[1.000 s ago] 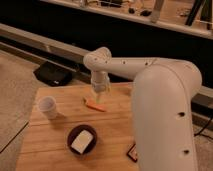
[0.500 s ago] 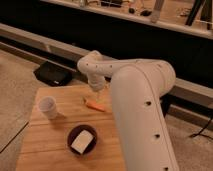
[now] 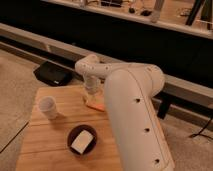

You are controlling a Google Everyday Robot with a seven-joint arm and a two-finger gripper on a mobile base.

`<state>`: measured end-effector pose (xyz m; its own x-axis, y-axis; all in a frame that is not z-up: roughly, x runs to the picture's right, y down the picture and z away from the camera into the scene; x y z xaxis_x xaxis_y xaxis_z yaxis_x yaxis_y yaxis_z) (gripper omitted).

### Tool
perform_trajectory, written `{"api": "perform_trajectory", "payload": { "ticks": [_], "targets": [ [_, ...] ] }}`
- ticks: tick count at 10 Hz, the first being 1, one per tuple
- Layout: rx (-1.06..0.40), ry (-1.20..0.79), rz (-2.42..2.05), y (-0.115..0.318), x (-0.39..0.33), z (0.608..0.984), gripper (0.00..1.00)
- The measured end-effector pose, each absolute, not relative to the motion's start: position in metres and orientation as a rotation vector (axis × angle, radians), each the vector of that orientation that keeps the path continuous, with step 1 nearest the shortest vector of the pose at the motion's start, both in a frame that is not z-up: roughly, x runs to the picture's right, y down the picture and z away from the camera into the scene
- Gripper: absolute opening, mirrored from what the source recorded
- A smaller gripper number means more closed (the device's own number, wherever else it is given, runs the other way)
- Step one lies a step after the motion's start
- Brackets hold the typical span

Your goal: Place the pepper in the ceramic cup

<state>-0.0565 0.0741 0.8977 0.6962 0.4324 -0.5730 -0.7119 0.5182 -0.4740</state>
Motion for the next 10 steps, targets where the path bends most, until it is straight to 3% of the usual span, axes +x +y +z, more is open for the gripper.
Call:
{"api": "perform_trajectory", "payload": {
  "ticks": [10],
  "targets": [
    [-0.835,0.445,0.64,0.102,-0.069,0.907,0.65]
  ]
}}
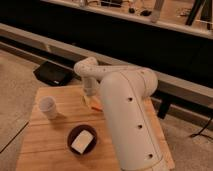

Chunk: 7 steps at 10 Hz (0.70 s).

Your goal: Place the pepper in the ceramic cup

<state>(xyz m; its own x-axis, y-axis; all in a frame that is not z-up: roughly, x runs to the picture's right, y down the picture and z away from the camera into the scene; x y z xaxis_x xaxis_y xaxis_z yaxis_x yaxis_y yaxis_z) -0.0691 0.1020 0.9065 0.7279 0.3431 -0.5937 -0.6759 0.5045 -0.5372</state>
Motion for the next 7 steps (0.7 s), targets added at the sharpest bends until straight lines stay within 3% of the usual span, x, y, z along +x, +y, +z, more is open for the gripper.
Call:
{"api": "perform_trajectory", "payload": {
  "ticks": [6,7],
  "targets": [
    [-0.817,0.485,0.603,0.114,-0.072,0.917,0.63],
    [-0.812,0.491,0.603,0.115,-0.072,0.919,0.53]
  ]
}}
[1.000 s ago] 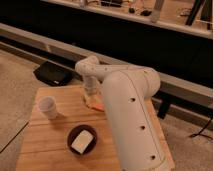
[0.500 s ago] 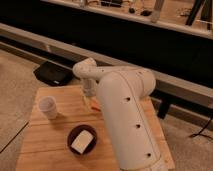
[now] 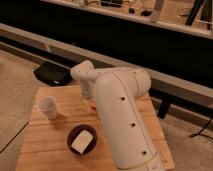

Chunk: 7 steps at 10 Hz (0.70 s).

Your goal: Place the pepper in the ceramic cup

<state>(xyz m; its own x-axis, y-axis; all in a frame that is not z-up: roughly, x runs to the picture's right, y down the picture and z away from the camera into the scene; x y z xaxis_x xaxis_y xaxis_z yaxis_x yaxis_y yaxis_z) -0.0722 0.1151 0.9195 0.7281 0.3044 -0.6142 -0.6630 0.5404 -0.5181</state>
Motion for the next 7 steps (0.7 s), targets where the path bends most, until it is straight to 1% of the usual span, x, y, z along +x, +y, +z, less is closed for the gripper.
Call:
{"api": "perform_trajectory", "payload": {
  "ticks": [1,3,4,5,6,7],
  "targets": [
    [-0.81,0.494,0.604,0.116,-0.072,0.92,0.45],
    [-0.811,0.499,0.611,0.116,-0.073,0.921,0.22],
    [-0.812,0.5,0.614,0.115,-0.073,0.921,0.13],
    [-0.815,0.5,0.617,0.115,-0.073,0.921,0.05],
    [-0.819,0.492,0.63,0.111,-0.076,0.919,0.0],
    [-0.819,0.481,0.643,0.105,-0.078,0.916,0.0]
  ]
}}
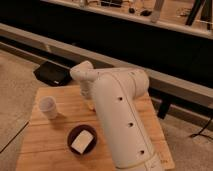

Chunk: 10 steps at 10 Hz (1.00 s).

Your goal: Place the pepper in the ceramic cup

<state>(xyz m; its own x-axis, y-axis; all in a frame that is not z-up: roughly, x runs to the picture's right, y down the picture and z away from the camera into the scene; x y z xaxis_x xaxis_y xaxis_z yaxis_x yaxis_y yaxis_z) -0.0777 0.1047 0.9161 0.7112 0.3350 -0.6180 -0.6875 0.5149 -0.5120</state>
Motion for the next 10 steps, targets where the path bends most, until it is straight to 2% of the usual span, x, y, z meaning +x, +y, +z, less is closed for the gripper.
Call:
{"api": "perform_trajectory", "payload": {
  "ticks": [5,10],
  "targets": [
    [-0.791,0.36,0.728,0.053,-0.098,0.883,0.0],
    [-0.774,0.205,0.8,0.017,-0.146,0.829,0.0]
  ]
}}
